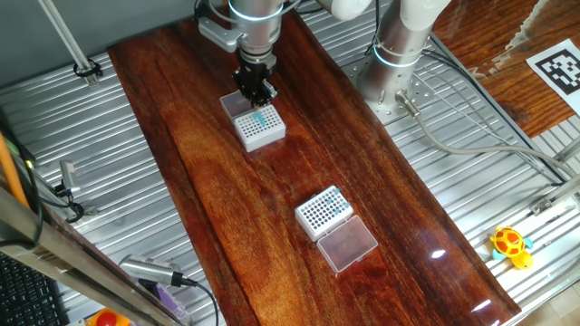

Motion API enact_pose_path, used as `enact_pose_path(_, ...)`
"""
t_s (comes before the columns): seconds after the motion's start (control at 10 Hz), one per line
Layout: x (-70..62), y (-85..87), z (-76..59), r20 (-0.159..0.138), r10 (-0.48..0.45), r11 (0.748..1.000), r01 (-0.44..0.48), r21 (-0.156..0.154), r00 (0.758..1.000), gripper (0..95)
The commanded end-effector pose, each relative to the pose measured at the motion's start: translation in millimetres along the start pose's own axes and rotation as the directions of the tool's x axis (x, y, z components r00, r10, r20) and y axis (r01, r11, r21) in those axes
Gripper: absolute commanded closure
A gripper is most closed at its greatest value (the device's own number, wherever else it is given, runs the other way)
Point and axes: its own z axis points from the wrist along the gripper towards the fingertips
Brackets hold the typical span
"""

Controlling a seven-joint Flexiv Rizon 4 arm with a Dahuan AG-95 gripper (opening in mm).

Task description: Transfer all medium pipette tips from one holder to another

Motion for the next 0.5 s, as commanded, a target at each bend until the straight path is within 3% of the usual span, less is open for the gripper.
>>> enact_pose_path(0.1,-0.1,0.1,1.0,0.0,-0.001,1.0,0.001,0.0,1.0,95.0)
enact_pose_path(0.5,-1.4,1.3,2.6,0.001,-0.003,1.0,0.003,0.0,1.0,95.0)
